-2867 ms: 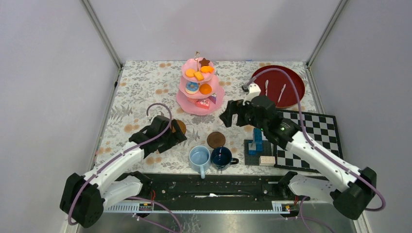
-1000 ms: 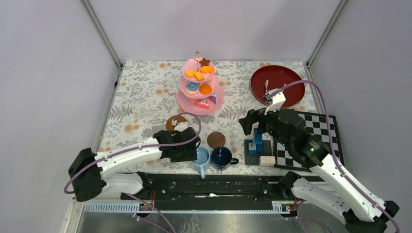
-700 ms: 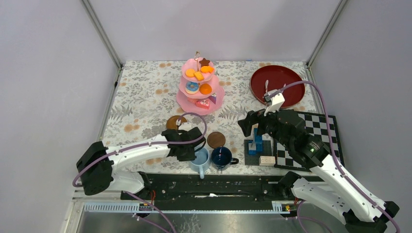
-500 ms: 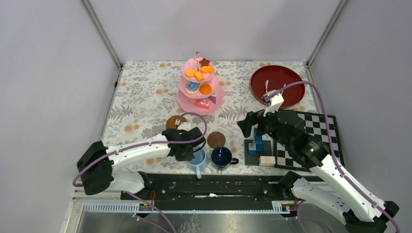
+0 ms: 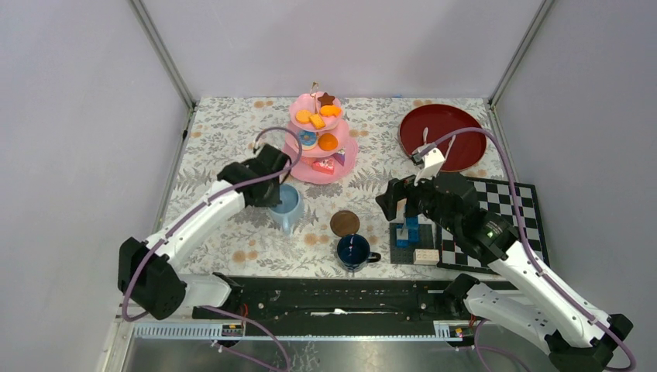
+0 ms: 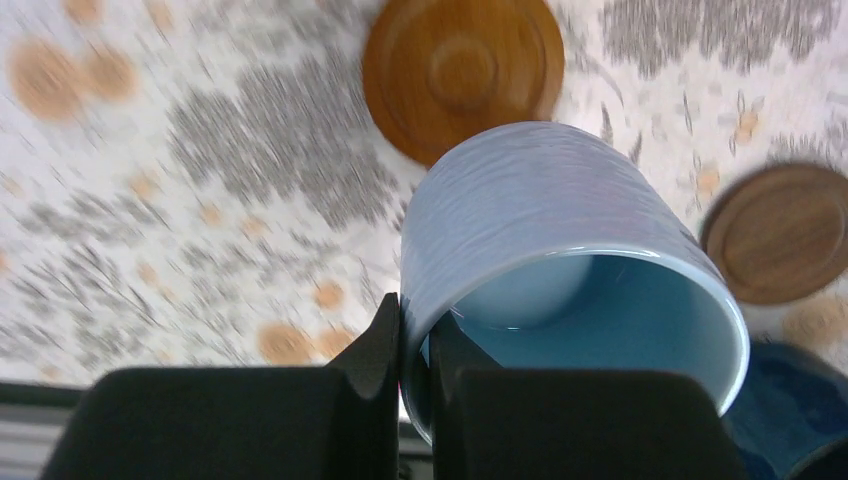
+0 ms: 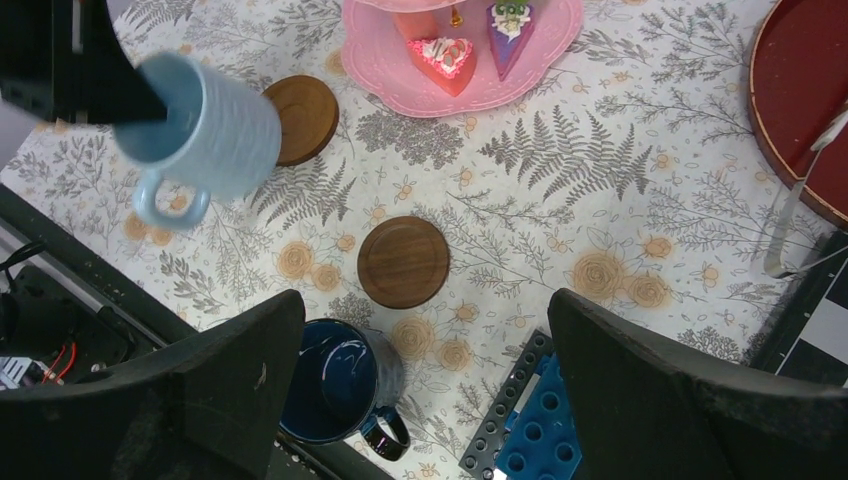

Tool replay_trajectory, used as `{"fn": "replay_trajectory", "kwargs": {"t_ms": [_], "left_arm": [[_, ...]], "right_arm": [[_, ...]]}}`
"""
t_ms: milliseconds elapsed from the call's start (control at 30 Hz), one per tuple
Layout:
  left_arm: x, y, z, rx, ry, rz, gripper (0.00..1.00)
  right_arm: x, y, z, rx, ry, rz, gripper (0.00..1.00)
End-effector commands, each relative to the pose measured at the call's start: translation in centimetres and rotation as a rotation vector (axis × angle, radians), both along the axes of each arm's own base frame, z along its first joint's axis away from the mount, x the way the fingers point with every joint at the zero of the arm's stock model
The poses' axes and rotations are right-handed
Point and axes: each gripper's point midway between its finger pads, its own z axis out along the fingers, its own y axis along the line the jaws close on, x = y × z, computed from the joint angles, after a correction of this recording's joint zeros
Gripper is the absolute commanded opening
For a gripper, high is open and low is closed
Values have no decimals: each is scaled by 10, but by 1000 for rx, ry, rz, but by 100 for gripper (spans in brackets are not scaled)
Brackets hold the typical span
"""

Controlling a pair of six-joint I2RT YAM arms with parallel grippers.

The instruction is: Serve the afternoon tea

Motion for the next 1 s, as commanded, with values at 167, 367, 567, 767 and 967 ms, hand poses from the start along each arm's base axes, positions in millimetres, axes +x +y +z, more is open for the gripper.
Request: {"fn": "replay_trajectory", "kwargs": {"t_ms": [167, 367, 567, 767, 967], "left_arm": [[99, 22, 36, 200, -197, -311, 0], [126, 27, 15, 202, -163, -379, 0], [135, 15, -3, 126, -136, -426, 0], [141, 12, -19, 109, -105, -432, 0], [135, 21, -33, 136, -74, -397, 4]], "right_arm": [[-2, 12, 14, 30, -39, 69, 98], [-1, 15, 12, 20, -31, 86, 98], [3, 17, 9, 4, -23, 82, 98], [6, 22, 3, 0, -1, 88, 98], [6, 25, -4, 1, 32, 85, 98]]}}
